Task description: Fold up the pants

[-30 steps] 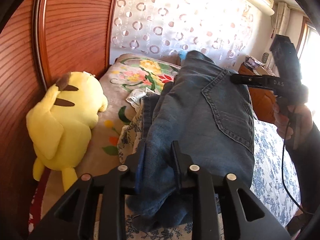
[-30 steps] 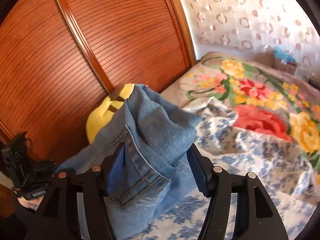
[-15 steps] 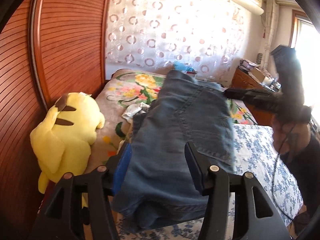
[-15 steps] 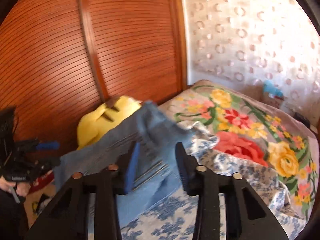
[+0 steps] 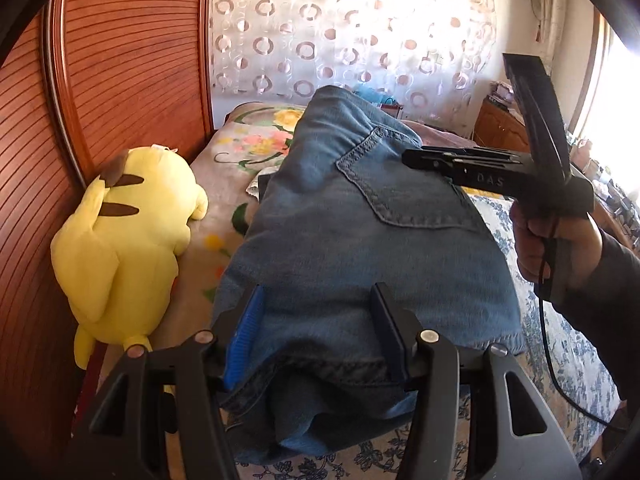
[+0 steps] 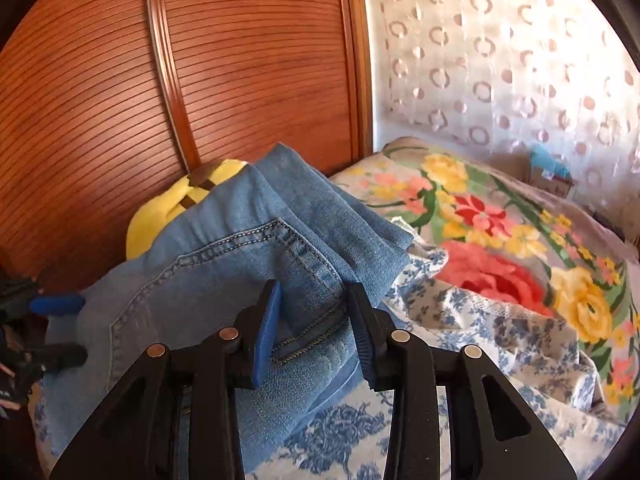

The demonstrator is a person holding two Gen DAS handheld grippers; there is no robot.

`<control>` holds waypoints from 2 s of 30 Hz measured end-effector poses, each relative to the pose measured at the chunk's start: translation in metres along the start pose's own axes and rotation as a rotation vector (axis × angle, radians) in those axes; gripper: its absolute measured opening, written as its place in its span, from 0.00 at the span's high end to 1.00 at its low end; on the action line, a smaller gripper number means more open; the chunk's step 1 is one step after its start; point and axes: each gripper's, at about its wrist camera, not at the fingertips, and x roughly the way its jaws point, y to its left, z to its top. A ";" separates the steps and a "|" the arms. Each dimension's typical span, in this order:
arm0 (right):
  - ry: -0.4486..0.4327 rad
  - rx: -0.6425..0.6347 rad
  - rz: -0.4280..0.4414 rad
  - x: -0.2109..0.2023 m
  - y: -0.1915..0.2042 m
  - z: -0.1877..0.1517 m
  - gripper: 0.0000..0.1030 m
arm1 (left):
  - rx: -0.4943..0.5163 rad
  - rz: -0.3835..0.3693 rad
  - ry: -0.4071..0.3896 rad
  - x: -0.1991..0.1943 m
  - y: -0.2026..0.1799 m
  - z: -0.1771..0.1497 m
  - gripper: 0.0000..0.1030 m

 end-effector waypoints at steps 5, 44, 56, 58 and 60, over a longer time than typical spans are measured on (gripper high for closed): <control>0.020 0.019 0.016 0.009 -0.005 -0.002 0.65 | -0.011 -0.010 0.005 0.004 0.001 -0.007 0.47; 0.023 0.069 0.002 -0.052 0.045 -0.049 0.55 | -0.013 0.045 -0.002 -0.008 -0.004 -0.014 0.31; 0.011 0.140 -0.046 -0.097 0.035 -0.075 0.51 | 0.050 0.023 -0.064 -0.042 -0.043 -0.019 0.28; 0.004 0.149 -0.056 -0.109 0.033 -0.081 0.51 | 0.058 0.017 -0.075 -0.047 -0.051 -0.019 0.28; -0.004 0.157 -0.070 -0.120 0.032 -0.086 0.51 | 0.069 0.013 -0.076 -0.049 -0.061 -0.021 0.28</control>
